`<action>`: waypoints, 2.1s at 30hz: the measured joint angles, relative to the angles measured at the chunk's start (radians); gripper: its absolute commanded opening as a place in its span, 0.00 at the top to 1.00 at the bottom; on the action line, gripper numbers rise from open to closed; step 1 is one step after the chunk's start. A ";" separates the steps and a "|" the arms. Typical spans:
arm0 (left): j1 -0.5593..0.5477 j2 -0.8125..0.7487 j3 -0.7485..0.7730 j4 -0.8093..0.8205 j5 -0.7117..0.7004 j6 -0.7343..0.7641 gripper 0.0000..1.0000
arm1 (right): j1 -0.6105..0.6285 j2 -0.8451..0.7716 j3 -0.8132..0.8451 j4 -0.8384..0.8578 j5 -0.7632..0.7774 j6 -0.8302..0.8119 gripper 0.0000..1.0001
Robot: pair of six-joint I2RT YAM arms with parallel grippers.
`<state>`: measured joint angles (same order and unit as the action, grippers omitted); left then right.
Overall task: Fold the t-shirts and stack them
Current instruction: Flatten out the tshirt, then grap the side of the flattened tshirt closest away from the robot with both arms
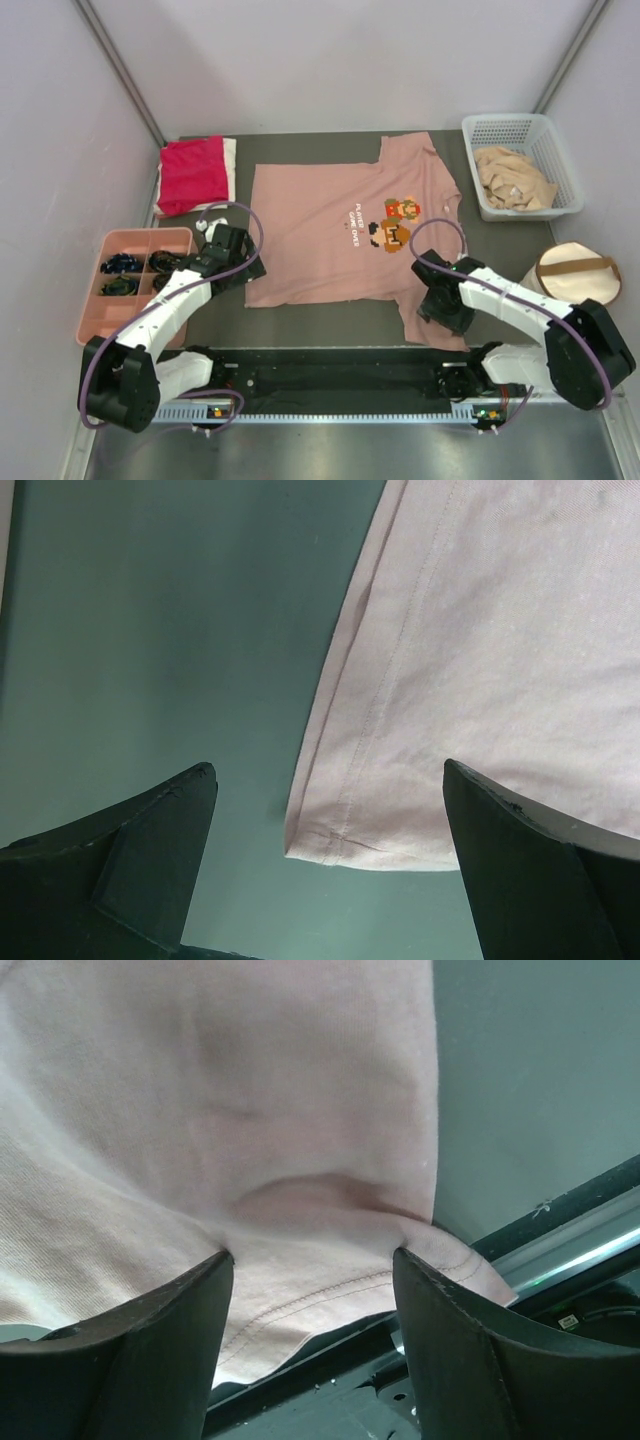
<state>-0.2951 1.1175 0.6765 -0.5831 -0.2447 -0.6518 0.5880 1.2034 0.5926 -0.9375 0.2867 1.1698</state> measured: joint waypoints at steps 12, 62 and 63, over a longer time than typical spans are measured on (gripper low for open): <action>0.000 0.000 0.000 -0.001 -0.018 0.000 0.01 | 0.068 0.234 0.169 -0.043 0.013 -0.076 0.30; 0.002 0.000 0.000 -0.003 -0.025 0.002 0.01 | 0.470 0.004 0.077 -0.188 0.051 0.392 0.43; 0.002 0.000 0.000 -0.003 -0.024 0.003 0.01 | 0.470 0.004 0.072 -0.188 0.052 0.404 0.44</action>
<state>-0.2928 1.1175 0.6765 -0.5861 -0.2691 -0.6491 1.0584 1.2076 0.6647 -1.1255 0.3386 1.5742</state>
